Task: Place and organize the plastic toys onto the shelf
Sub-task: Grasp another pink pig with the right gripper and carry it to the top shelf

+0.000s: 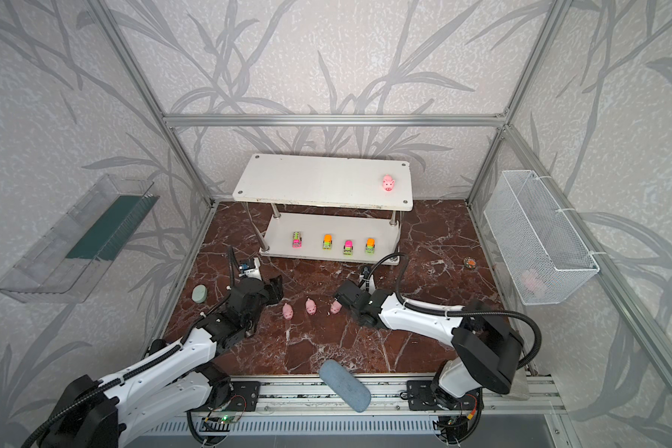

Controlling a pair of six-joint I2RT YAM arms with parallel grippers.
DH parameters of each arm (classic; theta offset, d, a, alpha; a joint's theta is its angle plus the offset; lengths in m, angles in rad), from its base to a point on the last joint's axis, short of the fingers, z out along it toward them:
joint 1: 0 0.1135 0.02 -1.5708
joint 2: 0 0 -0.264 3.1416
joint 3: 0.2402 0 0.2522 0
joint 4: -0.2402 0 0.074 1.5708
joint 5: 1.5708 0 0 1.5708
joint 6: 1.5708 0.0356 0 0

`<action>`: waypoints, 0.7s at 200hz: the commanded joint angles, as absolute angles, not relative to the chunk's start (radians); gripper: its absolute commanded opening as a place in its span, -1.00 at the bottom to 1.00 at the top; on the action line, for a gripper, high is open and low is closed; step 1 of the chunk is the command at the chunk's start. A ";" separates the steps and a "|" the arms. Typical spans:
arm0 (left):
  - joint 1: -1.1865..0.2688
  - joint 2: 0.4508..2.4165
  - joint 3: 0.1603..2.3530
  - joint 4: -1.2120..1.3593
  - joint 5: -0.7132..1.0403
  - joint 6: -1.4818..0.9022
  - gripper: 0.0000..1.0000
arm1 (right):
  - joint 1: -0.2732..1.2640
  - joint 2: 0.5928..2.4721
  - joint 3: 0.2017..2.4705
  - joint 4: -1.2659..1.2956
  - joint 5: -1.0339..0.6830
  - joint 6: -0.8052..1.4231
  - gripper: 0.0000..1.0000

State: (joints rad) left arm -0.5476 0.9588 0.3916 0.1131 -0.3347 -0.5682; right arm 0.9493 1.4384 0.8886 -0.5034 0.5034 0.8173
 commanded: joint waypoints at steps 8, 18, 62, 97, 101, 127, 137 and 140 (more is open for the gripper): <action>-0.539 0.945 0.392 0.121 -0.342 -0.565 0.28 | 0.975 1.292 1.042 -0.684 0.523 0.709 -0.47; -0.538 0.945 0.393 0.124 -0.340 -0.568 0.28 | 0.986 1.273 1.118 -0.743 0.545 0.679 -0.47; -0.535 0.952 0.388 0.143 -0.330 -0.569 0.28 | 1.017 1.276 1.399 -0.826 0.605 0.514 -0.45; -0.535 0.950 0.376 0.156 -0.329 -0.573 0.28 | 1.017 1.368 1.650 -0.817 0.620 0.362 -0.43; -0.533 0.950 0.376 0.159 -0.329 -0.576 0.28 | 1.016 1.382 1.674 -0.810 0.622 0.344 -0.43; -0.532 0.951 0.370 0.167 -0.324 -0.584 0.28 | 0.973 1.465 1.835 -0.768 0.595 0.245 -0.41; -0.531 0.950 0.373 0.163 -0.321 -0.580 0.28 | 0.932 1.501 1.893 -0.767 0.554 0.230 -0.41; -0.532 0.948 0.373 0.162 -0.320 -0.579 0.28 | 0.914 1.510 1.908 -0.768 0.546 0.228 -0.41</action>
